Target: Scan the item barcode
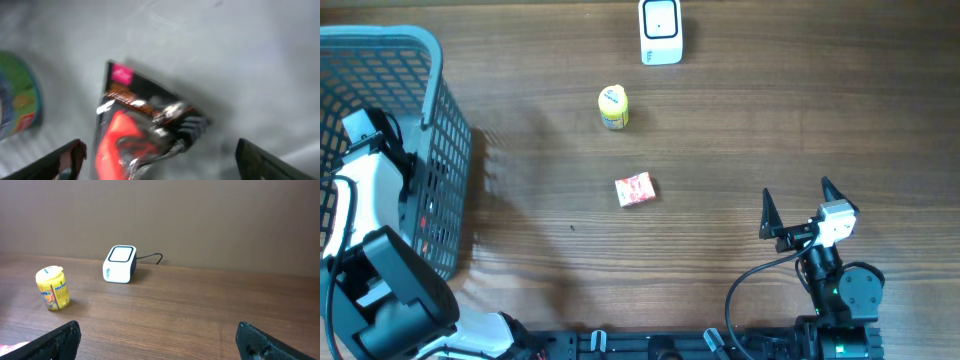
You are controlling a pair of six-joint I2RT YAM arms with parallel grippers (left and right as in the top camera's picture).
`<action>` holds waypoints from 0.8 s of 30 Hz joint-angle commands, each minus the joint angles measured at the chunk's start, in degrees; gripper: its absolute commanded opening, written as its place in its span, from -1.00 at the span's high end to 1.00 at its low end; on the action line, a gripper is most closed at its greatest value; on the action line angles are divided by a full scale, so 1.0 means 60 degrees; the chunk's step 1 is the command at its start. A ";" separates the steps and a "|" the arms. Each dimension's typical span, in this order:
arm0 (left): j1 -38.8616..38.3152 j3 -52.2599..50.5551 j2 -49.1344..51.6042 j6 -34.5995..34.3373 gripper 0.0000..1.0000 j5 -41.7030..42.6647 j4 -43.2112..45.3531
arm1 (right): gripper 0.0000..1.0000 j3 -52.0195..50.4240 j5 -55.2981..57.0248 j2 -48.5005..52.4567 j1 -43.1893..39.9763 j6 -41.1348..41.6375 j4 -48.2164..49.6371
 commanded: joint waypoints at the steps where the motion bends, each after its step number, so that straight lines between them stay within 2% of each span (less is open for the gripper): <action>1: 0.0011 -0.0022 -0.0018 0.1024 -0.99 0.0317 0.0488 | -1.00 -0.0011 0.0055 -0.0076 0.0040 0.0117 0.0051; 3: 0.0066 0.0160 -0.0087 0.1424 -1.00 0.0299 0.0652 | -1.00 -0.0011 0.0055 -0.0076 0.0040 0.0117 0.0051; 9: 0.0896 0.1559 -0.0361 0.1475 -1.00 0.0237 0.0528 | -1.00 -0.0011 0.0055 -0.0076 0.0040 0.0117 0.0051; 11: 0.1169 0.1840 -0.0503 0.2226 -1.00 0.0714 0.0477 | -1.00 -0.0011 0.0055 -0.0076 0.0040 0.0117 0.0051; 13: 0.1213 0.1821 -0.0488 0.2845 -1.00 0.1406 0.0178 | -1.00 -0.0011 0.0055 -0.0076 0.0040 0.0117 0.0051; 18: 0.1213 0.1585 -0.0237 0.2867 -1.00 0.1588 -0.1300 | -1.00 -0.0011 0.0055 -0.0076 0.0040 0.0117 0.0051; 24: 0.1213 0.0361 -0.0237 0.2568 -1.00 0.1588 -0.1286 | -1.00 -0.0011 0.0055 -0.0076 0.0040 0.0117 0.0051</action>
